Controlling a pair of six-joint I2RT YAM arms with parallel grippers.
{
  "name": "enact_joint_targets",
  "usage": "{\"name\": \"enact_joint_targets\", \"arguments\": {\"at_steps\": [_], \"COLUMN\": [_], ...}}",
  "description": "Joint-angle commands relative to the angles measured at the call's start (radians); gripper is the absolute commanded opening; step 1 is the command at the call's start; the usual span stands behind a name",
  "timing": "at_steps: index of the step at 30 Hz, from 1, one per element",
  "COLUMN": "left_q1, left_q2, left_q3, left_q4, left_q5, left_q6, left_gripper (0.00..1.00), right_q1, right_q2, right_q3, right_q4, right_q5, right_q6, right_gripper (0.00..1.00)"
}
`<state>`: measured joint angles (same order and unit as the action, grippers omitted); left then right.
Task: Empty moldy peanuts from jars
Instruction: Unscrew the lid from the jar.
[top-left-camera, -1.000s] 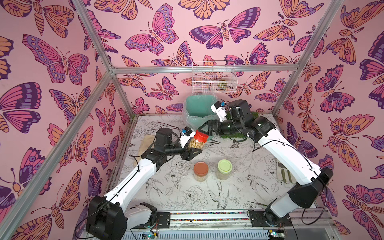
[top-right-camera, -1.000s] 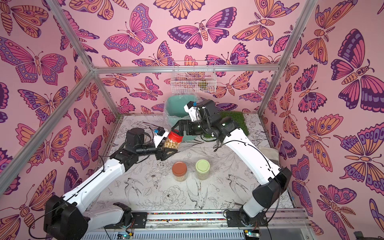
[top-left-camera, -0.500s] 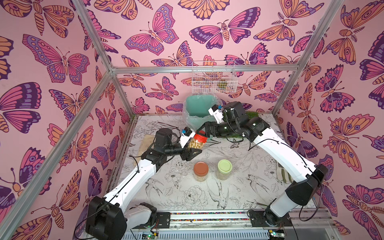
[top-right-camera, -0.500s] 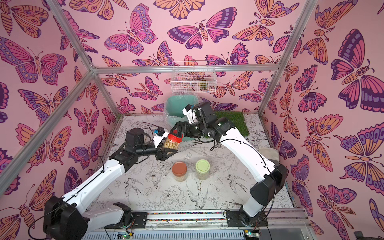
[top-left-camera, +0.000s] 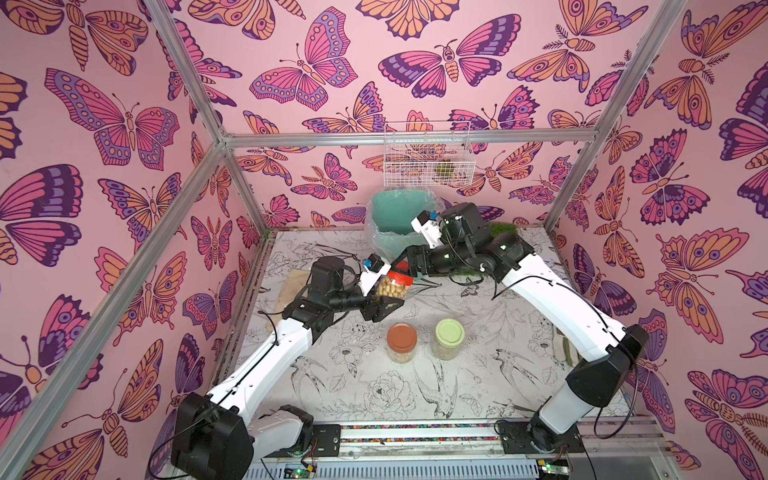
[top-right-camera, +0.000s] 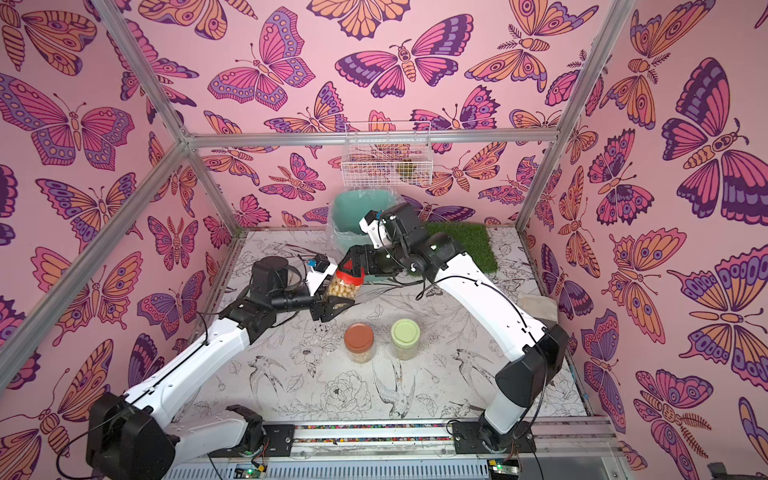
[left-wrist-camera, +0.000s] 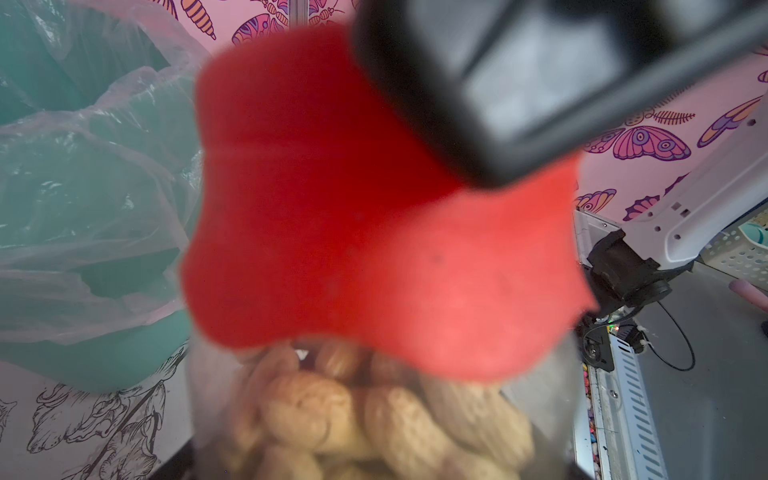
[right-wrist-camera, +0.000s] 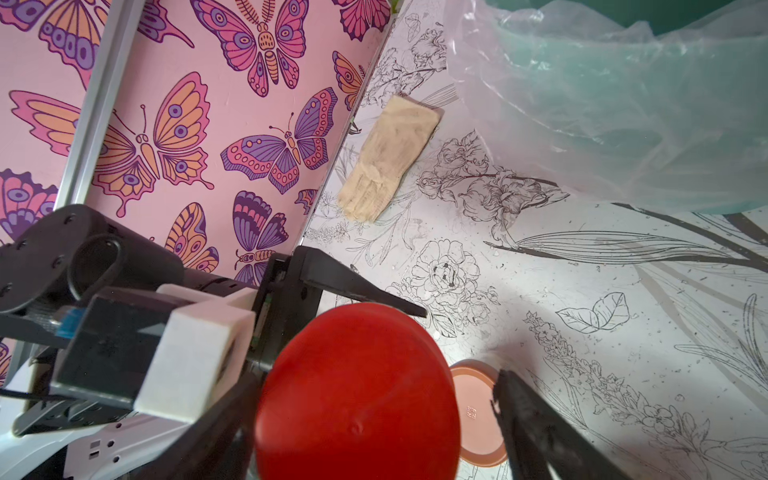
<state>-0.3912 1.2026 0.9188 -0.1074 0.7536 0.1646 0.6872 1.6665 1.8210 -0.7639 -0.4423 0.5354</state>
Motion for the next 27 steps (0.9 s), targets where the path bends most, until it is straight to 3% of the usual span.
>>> {"name": "enact_joint_targets", "arguments": {"at_steps": [1, 6, 11, 14, 23, 27], "left_q1": [0.005, 0.005, 0.005, 0.005, 0.005, 0.005], "left_q2": [-0.013, -0.008, -0.006, -0.005, 0.0, 0.0], "left_q3": [-0.008, -0.008, -0.004, -0.001, 0.005, 0.008], "left_q4": [0.013, 0.012, 0.012, 0.011, 0.006, 0.002], "left_q5": [0.004, 0.006, 0.012, 0.021, 0.047, 0.049], "left_q6": [0.004, 0.004, 0.001, 0.0, -0.005, -0.007], "left_gripper": [0.0, 0.0, 0.0, 0.0, 0.0, 0.0], "right_q1": [0.005, 0.005, -0.012, -0.041, -0.065, -0.077], "right_q2": [0.017, 0.028, 0.029, 0.028, 0.026, 0.019], "right_q3": [0.036, 0.065, 0.08, 0.061, 0.048, 0.033], "right_q4": [-0.039, -0.072, -0.101, -0.089, -0.143, -0.156], "right_q5": [0.005, -0.017, -0.049, -0.146, -0.25, -0.282], "right_q6": [-0.031, -0.069, -0.192, -0.295, -0.757, -0.914], "right_gripper": [0.83, 0.71, 0.52, 0.42, 0.15, 0.15]}}
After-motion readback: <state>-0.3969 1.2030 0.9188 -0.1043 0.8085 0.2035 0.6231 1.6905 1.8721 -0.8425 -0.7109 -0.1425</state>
